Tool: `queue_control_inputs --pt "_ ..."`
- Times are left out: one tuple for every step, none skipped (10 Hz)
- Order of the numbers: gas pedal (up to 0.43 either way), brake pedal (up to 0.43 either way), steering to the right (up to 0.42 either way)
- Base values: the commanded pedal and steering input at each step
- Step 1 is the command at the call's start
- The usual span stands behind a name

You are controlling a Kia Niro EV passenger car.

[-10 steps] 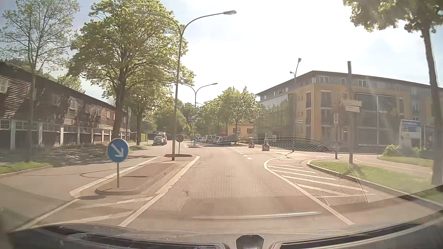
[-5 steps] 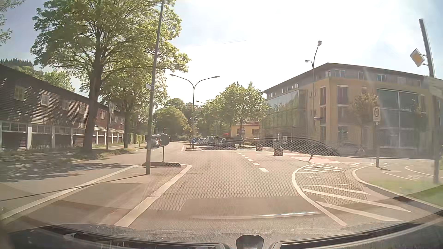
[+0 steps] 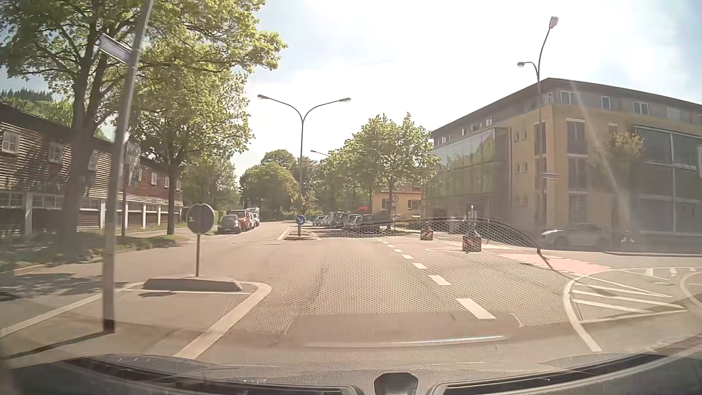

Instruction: Follow the waypoints while adhering to traffic rules and regulations

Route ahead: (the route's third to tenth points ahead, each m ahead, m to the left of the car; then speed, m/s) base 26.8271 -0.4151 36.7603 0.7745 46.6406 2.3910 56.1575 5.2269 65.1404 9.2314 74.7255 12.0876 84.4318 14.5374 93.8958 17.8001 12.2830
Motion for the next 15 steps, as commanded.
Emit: queue_control_inputs --pt "0.067 0.000 -0.008" --pt "0.059 0.000 -0.008" --pt "0.059 0.000 -0.008" --pt "0.059 0.000 -0.008" --pt "0.059 0.000 -0.008" --pt "0.059 0.000 -0.010" --pt "0.059 0.000 -0.012" --pt "0.059 0.000 -0.012" --pt "0.059 0.000 -0.013" --pt "0.059 0.000 -0.013" --pt "0.059 0.000 -0.015" --pt "0.059 0.000 -0.017" --pt "0.059 0.000 -0.019" --pt "0.059 0.000 -0.020" --pt "0.059 0.000 -0.020"
